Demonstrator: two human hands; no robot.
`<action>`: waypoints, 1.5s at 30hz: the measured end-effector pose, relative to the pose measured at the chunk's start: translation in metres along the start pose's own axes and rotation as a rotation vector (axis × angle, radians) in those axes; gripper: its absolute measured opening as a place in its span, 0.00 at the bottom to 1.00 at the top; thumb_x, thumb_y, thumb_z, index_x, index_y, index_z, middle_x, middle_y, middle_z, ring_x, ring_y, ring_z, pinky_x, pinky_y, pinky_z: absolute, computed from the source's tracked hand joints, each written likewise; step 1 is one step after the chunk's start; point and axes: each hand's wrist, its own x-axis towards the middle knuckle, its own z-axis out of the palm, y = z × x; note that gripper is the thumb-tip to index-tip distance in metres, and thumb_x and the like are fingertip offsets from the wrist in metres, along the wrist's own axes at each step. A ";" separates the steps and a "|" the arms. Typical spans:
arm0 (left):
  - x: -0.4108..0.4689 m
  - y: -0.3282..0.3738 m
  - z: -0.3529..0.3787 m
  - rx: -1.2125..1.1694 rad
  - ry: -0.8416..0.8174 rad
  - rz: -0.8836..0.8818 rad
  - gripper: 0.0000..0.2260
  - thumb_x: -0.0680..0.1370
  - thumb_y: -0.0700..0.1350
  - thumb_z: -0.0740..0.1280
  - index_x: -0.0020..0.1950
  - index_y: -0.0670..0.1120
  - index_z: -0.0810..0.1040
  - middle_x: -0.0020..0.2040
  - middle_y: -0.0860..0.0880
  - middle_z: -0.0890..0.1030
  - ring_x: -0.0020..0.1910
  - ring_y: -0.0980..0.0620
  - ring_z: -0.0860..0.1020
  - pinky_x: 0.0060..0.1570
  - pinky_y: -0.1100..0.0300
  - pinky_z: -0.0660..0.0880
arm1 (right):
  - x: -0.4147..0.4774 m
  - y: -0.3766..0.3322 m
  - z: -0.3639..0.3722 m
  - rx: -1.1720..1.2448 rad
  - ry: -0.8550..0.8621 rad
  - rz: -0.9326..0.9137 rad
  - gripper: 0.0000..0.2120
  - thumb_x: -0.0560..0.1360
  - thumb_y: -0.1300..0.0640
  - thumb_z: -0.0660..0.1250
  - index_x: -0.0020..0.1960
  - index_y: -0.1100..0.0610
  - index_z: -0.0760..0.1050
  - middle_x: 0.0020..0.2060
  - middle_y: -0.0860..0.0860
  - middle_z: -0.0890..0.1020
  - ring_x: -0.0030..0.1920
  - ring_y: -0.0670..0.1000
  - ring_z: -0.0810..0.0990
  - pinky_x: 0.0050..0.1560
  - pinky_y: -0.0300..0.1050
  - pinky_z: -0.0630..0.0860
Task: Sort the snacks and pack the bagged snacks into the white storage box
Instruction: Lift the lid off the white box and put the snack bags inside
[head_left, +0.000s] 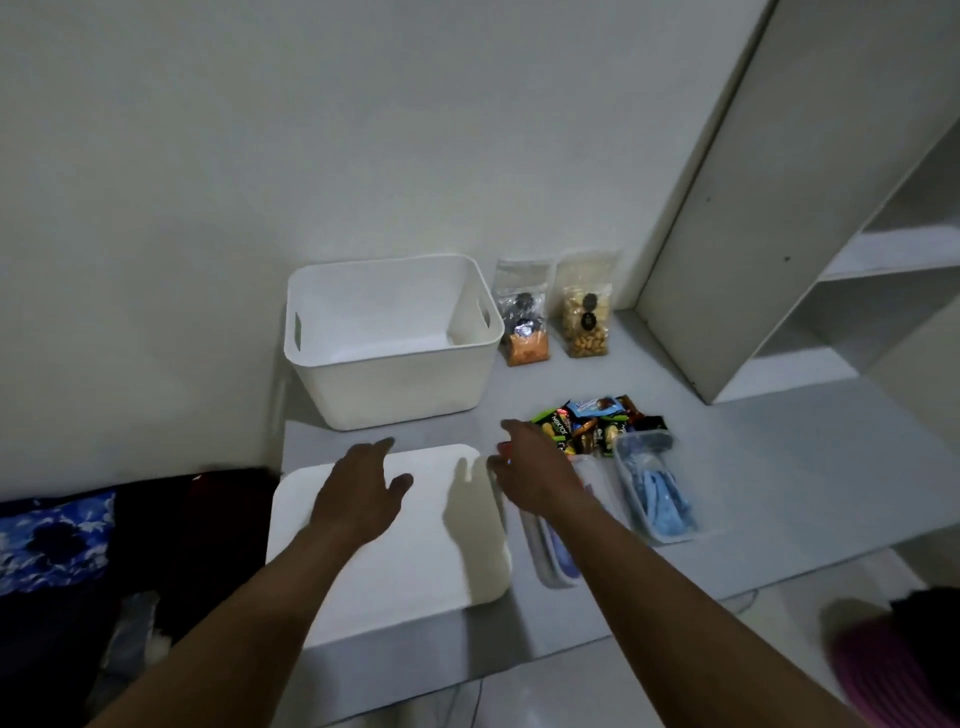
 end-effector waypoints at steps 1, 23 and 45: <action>0.003 0.017 -0.003 -0.004 0.009 0.037 0.28 0.78 0.54 0.66 0.77 0.49 0.65 0.73 0.44 0.70 0.71 0.44 0.69 0.69 0.51 0.66 | 0.001 0.001 -0.015 -0.002 0.020 0.007 0.28 0.79 0.54 0.65 0.76 0.59 0.62 0.71 0.58 0.71 0.70 0.57 0.70 0.68 0.51 0.70; 0.224 0.280 0.081 -0.174 0.189 0.076 0.17 0.76 0.50 0.69 0.64 0.51 0.74 0.59 0.44 0.78 0.58 0.42 0.77 0.55 0.50 0.75 | 0.229 0.163 -0.216 -0.026 0.136 -0.034 0.29 0.77 0.55 0.67 0.75 0.55 0.61 0.71 0.57 0.69 0.67 0.60 0.71 0.62 0.50 0.71; 0.355 0.256 0.134 -0.342 0.575 -0.297 0.13 0.74 0.41 0.68 0.57 0.48 0.76 0.48 0.41 0.82 0.49 0.40 0.80 0.43 0.54 0.74 | 0.362 0.235 -0.166 -0.014 0.199 -0.219 0.18 0.77 0.56 0.65 0.64 0.43 0.72 0.53 0.51 0.75 0.54 0.54 0.77 0.51 0.48 0.77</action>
